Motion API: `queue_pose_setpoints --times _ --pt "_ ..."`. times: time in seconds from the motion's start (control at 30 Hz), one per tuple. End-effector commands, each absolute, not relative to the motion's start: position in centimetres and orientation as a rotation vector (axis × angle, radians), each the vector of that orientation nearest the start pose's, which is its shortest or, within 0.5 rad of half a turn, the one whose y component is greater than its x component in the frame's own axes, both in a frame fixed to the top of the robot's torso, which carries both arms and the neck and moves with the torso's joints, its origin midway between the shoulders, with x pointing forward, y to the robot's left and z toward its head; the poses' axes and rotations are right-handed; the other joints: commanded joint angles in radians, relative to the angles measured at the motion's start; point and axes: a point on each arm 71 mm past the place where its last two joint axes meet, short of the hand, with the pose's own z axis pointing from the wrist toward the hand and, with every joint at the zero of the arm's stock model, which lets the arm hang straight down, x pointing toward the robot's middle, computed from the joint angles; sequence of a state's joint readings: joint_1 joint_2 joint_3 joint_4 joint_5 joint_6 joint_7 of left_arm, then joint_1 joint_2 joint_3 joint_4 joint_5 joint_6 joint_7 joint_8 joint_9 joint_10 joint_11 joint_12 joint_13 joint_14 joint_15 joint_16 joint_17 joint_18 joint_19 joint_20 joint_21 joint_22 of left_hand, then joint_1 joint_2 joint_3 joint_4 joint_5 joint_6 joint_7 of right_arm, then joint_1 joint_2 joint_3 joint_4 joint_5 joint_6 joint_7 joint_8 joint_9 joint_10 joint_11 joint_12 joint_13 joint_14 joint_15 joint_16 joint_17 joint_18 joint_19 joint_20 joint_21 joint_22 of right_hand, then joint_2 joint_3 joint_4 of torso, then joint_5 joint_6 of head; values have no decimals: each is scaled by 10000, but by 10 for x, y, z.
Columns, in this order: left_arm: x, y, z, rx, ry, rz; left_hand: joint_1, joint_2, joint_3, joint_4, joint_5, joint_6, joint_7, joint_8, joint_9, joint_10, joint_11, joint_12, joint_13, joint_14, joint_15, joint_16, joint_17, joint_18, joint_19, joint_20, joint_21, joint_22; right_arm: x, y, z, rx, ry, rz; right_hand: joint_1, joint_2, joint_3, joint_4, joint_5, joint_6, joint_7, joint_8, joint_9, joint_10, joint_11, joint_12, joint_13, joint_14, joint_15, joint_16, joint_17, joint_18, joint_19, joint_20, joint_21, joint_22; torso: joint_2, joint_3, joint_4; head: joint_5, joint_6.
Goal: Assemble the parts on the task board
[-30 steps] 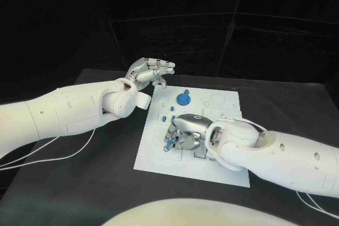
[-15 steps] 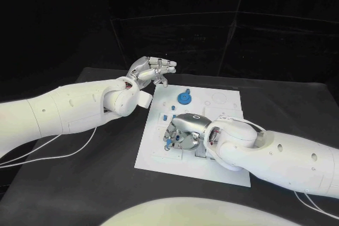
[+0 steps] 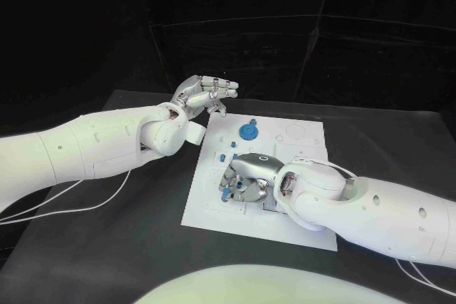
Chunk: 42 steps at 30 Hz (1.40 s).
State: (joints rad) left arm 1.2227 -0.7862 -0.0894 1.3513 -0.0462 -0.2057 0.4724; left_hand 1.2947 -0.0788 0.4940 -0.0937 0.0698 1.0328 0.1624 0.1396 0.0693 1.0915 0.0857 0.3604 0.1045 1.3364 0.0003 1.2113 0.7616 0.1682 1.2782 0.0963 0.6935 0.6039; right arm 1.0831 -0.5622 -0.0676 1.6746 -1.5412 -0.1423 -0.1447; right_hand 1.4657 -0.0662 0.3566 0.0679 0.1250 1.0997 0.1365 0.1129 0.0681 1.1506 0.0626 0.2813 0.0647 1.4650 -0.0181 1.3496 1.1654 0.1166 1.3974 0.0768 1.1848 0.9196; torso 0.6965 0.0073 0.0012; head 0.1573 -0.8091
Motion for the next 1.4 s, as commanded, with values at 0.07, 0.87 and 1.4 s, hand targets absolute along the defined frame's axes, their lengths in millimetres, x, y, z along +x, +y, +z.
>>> queue_pose_setpoints --times 0.07,0.87,1.4 --pt "516 227 -188 -9992 13982 -15679 -49 60 -48 -10 -23 -44 36 66 -13 -76 15 36 14 -83 9 -59 -12 135 -49 18 -66 -16 386 -20 -224 -5151 18162 10286 -55 -21 56 -6 34 53 0 33 17 56 -7 -41 16 359 -56 42 3 -15 56 -6 61 3 7 -1 4 14 -14" --pt "516 227 -188 -9999 14004 -15689 -68 81 -57 6 -21 -59 35 78 -13 -108 17 72 16 -101 13 -61 -38 138 -56 25 -84 -23 387 -16 -230 -5773 18495 9538 -322 -276 85 -29 13 -167 88 -101 -21 -102 73 -208 -3 341 8 23 -29 -12 4 29 15 -58 -3 -4 -2 36 -31" --pt "516 228 -188 -10003 13983 -15665 -68 81 -57 6 -21 -59 35 78 -13 -108 17 72 16 -101 13 -61 -38 138 -56 25 -84 -23 388 -18 -224 -5078 17601 9906 -966 -838 -788 -42 -5 -1726 389 -473 -16 -1577 463 -431 35 124 330 -269 -520 116 -331 326 -461 -754 0 0 -12 8 7"
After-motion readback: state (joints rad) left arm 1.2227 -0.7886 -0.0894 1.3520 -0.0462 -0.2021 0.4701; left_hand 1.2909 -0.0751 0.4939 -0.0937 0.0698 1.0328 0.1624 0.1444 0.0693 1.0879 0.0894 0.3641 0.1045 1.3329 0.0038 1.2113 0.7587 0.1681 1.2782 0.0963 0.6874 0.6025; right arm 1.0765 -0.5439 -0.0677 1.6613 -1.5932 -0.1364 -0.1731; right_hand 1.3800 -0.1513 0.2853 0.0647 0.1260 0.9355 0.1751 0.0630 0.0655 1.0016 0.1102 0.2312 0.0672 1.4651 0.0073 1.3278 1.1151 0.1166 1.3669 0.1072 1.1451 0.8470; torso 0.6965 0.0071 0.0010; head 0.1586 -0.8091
